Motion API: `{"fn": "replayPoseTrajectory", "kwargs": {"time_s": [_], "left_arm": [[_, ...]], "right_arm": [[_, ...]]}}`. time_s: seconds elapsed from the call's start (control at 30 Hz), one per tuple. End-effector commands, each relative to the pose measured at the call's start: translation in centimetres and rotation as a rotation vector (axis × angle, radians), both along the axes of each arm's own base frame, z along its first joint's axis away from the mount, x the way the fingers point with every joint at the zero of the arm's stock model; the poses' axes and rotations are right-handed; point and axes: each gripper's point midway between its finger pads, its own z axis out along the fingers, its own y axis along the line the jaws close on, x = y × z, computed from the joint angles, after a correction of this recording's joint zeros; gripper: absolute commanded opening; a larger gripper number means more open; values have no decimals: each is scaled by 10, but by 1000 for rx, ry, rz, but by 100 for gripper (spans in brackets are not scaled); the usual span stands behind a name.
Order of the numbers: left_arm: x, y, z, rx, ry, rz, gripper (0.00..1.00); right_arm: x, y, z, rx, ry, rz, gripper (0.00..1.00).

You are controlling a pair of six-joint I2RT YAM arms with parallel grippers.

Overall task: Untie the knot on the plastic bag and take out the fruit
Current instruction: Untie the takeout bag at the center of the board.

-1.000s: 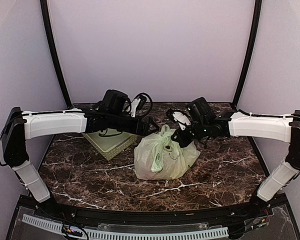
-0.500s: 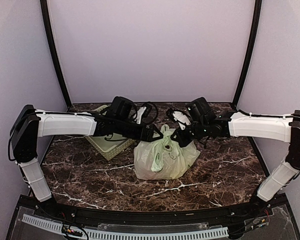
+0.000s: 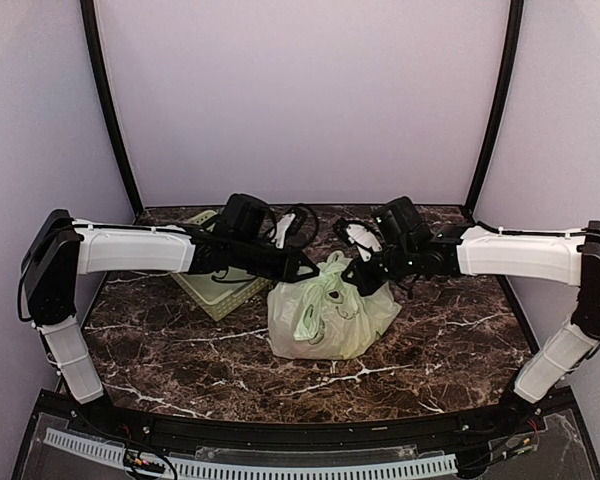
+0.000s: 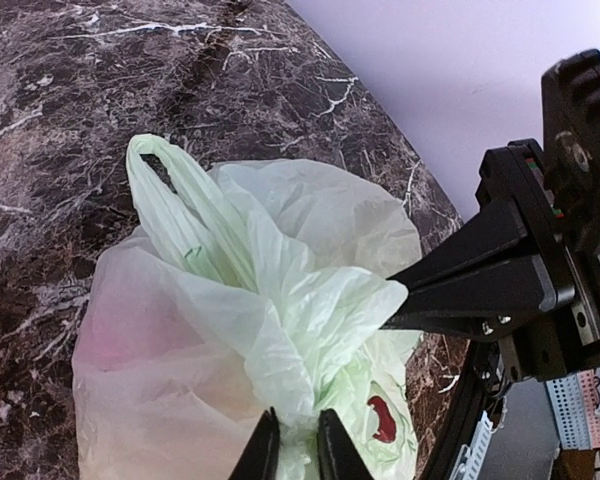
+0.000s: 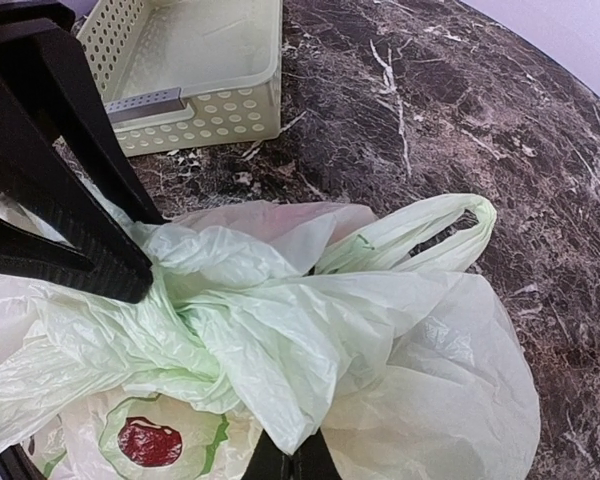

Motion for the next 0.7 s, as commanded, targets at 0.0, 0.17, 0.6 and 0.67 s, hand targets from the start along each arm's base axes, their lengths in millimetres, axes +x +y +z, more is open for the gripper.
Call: {"fn": "replayPoseTrajectory", "kwargs": {"time_s": [0.0,0.17,0.6,0.67], "left_arm": [[-4,-1,4,-13,-4,-10,7],[-3,0,12,-27,-21,-8,1],[5,22,33,-54,-81,81,1],[6,29,27,-61,-62,100,1]], "right_arm": [[2,-2,20,55,-44,-26,0],[6,-6,23,56,-53,-60,0],[15,-25,45,102,-73,-142,0],[16,-31,40,100,-55,-161,0]]}}
